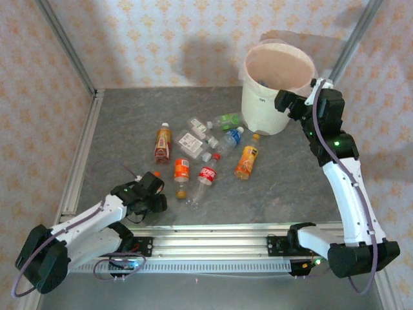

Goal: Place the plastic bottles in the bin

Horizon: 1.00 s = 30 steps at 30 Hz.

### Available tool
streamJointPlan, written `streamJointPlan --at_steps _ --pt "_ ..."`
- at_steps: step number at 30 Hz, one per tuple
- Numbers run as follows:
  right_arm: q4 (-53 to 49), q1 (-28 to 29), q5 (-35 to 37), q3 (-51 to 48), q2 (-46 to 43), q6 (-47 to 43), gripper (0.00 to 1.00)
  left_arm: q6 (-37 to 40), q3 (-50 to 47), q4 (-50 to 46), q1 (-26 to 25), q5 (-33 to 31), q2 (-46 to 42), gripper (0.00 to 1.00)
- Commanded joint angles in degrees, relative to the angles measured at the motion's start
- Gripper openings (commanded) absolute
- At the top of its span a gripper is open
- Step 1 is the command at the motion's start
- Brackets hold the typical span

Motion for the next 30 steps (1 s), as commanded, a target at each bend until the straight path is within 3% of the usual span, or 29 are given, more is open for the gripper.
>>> streamJointPlan --at_steps 1,7,13,17,22,30 --pt "1.85 0.6 -4.79 -0.39 -0.07 0.42 0.99 -1.2 -0.01 3.62 -0.27 0.57 -3.21 0.51" --pt "0.71 1.32 -3.5 -0.34 0.15 0.93 0.99 -2.77 0.83 7.04 -0.27 1.31 -5.54 0.44" --pt "2.51 2.29 -8.62 -1.63 -0.54 0.77 0.99 -1.2 6.61 7.4 -0.33 -1.28 -5.61 0.4" --pt "4.66 4.07 -13.99 -3.4 0.41 2.89 0.99 -1.19 7.93 14.4 -0.11 -4.87 -4.92 0.39" --pt "4.25 7.85 -13.9 -2.88 2.31 3.0 0.99 -0.85 10.18 28.28 -0.09 -0.71 0.53 0.39" --pt "1.21 8.91 -20.26 0.62 5.44 4.28 0.99 5.68 24.64 35.68 0.15 14.58 12.82 0.36"
